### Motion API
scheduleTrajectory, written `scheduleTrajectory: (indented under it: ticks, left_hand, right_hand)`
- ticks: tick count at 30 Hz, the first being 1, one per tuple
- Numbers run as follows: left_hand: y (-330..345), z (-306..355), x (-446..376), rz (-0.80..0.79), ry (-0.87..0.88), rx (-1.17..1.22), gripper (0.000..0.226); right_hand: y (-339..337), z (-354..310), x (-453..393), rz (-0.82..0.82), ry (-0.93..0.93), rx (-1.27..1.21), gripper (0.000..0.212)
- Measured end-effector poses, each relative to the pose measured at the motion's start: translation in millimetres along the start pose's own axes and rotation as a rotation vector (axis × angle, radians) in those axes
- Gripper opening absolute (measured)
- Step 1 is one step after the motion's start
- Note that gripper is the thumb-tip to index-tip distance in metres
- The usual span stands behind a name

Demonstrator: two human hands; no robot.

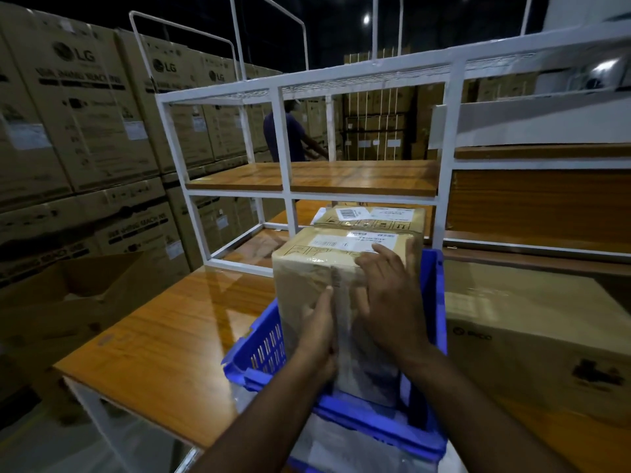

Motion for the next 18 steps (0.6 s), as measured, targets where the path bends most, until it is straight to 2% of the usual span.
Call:
scheduleTrajectory:
  ticks: [5,8,10,13,18]
  left_hand:
    - [-26,42,22,0.095,0.567,-0.211,0.060]
    - [-49,60,41,0.126,0.808,-0.334,0.049]
    - [-67,66,48,0.117,0.869,-0.370,0.048]
    - [-96,66,54,0.063,0.842,-0.380,0.047]
    - [-162,45,66,0.233,0.807,-0.432,0.058]
  right_hand:
    - [-2,-28,0,-0.012,0.006,-0.089,0.037]
    - [0,-46,1,-0.012,0.074,-0.195,0.037]
    - [6,-60,7,-0.045,0.126,-0.266,0.039]
    - [14,-84,23,-0.091,0.157,-0.381,0.041]
    - [30,-130,57,-0.169,0.144,-0.599,0.038]
Point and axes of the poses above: each hand's wrist, its own x-axis away from the middle knuckle, its own y-axis out of the palm, z = x × y, the point moved 5 cm from there along -x, towards the middle knuckle, and after that the axes turned 10 degrees about z, right-handed, at the moved point
